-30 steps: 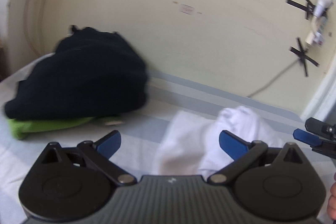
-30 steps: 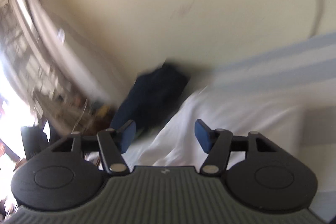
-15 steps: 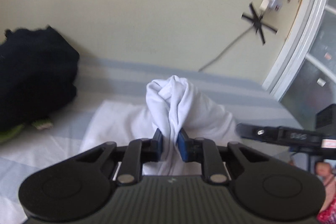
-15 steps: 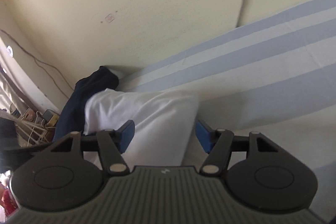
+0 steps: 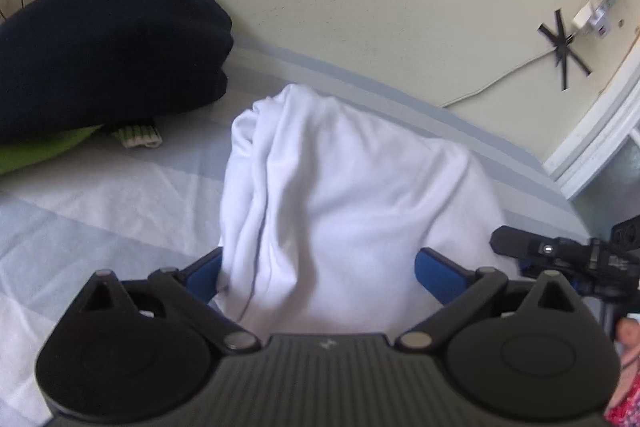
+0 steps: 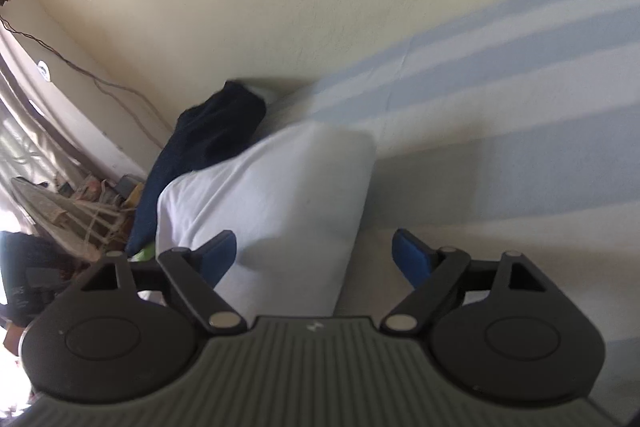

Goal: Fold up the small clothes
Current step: 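Close the left gripper on the shirt bundle while the right gripper grasps it too, then carry the shirt bundle along the bed and open both grippers to drop it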

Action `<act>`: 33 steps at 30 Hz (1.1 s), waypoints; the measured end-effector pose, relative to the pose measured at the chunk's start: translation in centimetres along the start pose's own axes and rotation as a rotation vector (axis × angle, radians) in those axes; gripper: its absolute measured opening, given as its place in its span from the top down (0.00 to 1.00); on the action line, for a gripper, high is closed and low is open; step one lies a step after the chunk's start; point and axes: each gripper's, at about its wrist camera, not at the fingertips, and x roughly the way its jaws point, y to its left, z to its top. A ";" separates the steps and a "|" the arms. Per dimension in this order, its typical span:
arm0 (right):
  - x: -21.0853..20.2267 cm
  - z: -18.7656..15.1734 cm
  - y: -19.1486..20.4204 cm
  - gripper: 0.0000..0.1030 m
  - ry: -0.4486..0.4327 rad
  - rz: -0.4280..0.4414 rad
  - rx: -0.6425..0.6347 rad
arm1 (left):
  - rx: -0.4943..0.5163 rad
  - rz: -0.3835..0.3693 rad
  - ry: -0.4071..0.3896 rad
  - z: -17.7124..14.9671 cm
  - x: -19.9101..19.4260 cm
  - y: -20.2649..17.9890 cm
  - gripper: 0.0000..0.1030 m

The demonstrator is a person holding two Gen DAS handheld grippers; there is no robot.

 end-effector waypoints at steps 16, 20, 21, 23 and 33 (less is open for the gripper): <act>-6.9 14.8 -9.2 0.67 -0.473 -0.536 -0.160 | 0.247 0.046 -0.116 12.0 19.7 -24.8 0.16; -7.9 15.8 -13.9 0.54 -0.416 -0.767 -0.086 | 0.243 0.047 -0.013 10.1 21.9 -25.7 0.19; -9.1 15.1 -14.1 0.50 -0.438 -0.738 -0.071 | 0.254 0.040 -0.020 9.4 21.3 -25.4 0.17; -11.5 13.0 -13.3 0.41 -0.509 -0.688 -0.037 | 0.283 0.055 -0.043 8.0 19.7 -24.8 0.13; -11.3 0.4 -5.1 0.28 -0.465 -0.549 0.046 | 0.312 0.209 -0.079 0.2 10.1 -19.8 0.00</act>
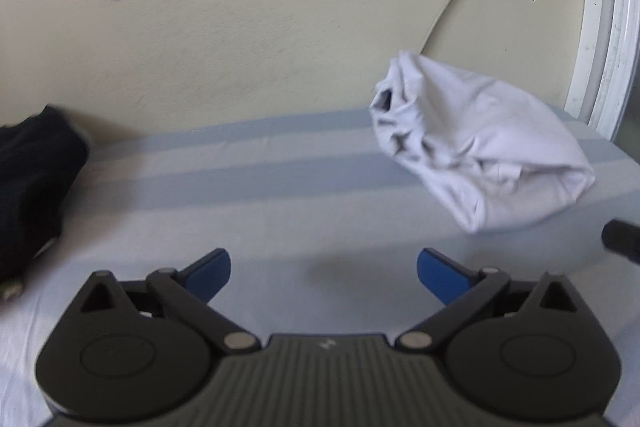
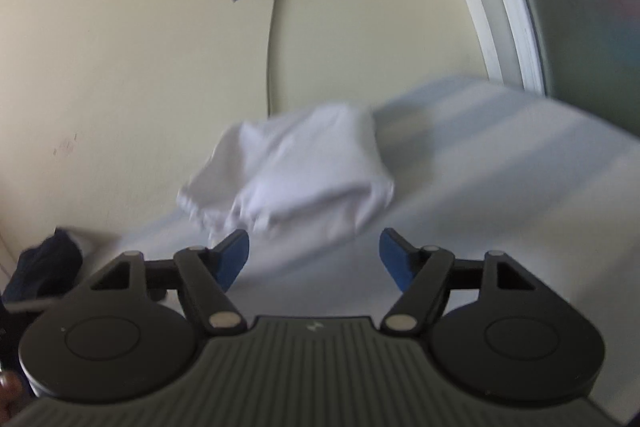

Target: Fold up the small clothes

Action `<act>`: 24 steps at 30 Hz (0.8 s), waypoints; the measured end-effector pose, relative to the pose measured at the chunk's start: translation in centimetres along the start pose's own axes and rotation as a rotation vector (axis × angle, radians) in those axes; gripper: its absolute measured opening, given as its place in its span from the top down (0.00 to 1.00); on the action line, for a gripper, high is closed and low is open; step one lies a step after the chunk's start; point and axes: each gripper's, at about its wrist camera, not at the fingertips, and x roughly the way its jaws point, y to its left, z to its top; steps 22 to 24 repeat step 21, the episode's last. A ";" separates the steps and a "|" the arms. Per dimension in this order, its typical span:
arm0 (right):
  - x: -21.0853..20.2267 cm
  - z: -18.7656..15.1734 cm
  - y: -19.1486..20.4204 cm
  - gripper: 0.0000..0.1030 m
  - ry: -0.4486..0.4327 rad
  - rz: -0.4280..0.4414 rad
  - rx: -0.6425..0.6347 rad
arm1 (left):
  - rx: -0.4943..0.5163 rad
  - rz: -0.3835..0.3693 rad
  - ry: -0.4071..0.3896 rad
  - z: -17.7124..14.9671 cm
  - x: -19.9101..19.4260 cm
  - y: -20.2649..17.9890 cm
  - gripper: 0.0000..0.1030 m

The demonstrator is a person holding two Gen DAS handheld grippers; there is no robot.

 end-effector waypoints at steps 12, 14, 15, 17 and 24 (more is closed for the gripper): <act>-3.2 -5.5 2.9 0.20 -0.024 -0.043 -0.064 | 0.015 0.054 -0.032 -5.6 -6.0 2.0 0.00; -3.3 -5.4 2.6 0.20 -0.043 -0.045 -0.050 | 0.024 0.059 -0.052 -5.7 -6.3 1.9 0.00; -3.4 -5.4 2.3 0.20 -0.046 -0.045 -0.036 | 0.024 0.062 -0.070 -5.8 -6.6 1.9 0.00; -3.4 -5.3 1.8 0.20 -0.045 -0.051 -0.007 | 0.025 0.065 -0.104 -5.8 -7.3 1.8 0.00; -3.9 -5.4 1.3 0.18 -0.056 -0.055 0.029 | 0.039 0.029 -0.109 -5.5 -7.6 1.5 0.00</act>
